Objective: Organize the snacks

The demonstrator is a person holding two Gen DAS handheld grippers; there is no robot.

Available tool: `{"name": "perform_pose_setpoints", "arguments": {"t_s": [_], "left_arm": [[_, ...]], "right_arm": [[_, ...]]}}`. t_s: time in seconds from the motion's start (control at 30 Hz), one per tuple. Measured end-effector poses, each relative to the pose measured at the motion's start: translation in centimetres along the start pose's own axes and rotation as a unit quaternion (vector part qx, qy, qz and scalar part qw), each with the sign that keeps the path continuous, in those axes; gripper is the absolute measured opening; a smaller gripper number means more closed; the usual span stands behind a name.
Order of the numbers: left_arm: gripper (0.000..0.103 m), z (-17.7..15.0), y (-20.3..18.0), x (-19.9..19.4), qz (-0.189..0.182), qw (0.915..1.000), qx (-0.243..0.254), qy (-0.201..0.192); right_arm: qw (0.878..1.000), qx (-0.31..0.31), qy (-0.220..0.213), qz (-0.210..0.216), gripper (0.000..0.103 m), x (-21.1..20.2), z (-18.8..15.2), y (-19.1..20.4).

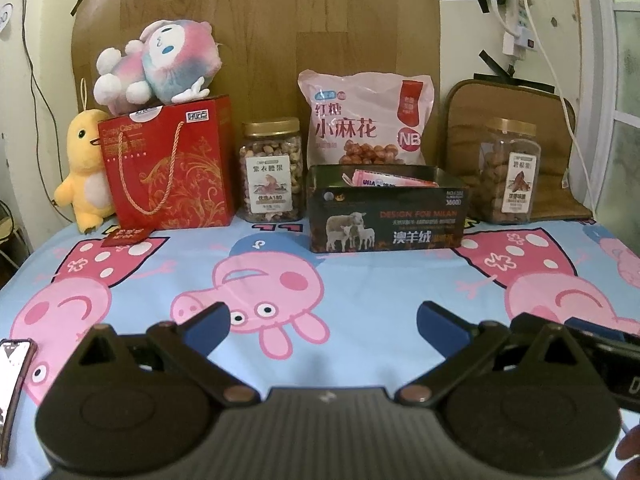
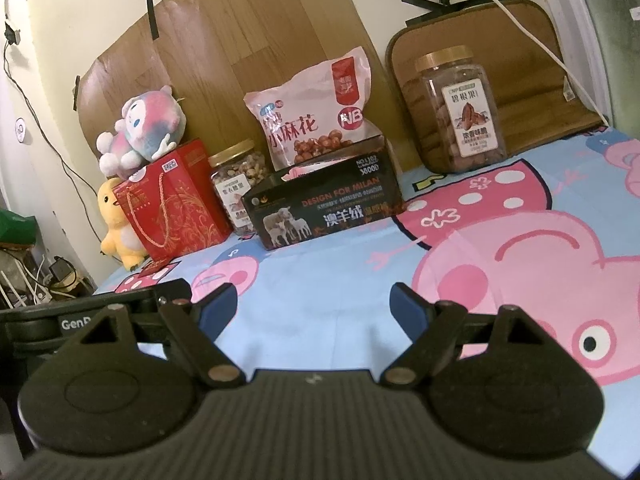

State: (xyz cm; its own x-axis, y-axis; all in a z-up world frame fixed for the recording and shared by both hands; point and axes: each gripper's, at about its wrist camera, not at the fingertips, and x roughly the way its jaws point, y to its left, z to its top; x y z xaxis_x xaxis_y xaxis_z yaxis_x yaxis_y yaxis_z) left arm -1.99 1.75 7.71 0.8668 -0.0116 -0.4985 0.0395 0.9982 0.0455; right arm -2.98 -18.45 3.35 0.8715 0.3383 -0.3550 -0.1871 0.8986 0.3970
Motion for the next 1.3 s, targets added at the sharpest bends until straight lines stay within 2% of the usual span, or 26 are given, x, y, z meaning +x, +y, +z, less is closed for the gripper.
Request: {"name": "perform_pose_setpoints", "arguments": {"t_s": [0.2, 0.3, 0.5, 0.87, 1.3], "left_arm": [[0.103, 0.2, -0.4, 0.1, 0.015, 0.9999, 0.005, 0.000], [0.103, 0.4, -0.4, 0.4, 0.004, 0.9998, 0.006, 0.017], [0.103, 0.5, -0.4, 0.1, 0.003, 0.9999, -0.002, 0.015], [0.103, 0.7, -1.0, -1.3, 0.025, 0.9993, 0.019, -0.023], [0.103, 0.8, -0.8, -1.8, 0.019, 0.9990, 0.016, -0.037]], "right_arm": [[1.000, 0.003, 0.001, 0.002, 0.086, 0.0, -0.1, -0.2], [1.000, 0.002, 0.003, 0.005, 0.086, 0.0, -0.2, -0.3], [1.000, 0.006, 0.002, 0.008, 0.086, -0.3, -0.2, -0.5], [1.000, 0.009, 0.002, 0.007, 0.086, -0.3, -0.1, -0.6], [1.000, 0.010, 0.002, 0.007, 0.086, -0.3, -0.2, -0.7]]}}
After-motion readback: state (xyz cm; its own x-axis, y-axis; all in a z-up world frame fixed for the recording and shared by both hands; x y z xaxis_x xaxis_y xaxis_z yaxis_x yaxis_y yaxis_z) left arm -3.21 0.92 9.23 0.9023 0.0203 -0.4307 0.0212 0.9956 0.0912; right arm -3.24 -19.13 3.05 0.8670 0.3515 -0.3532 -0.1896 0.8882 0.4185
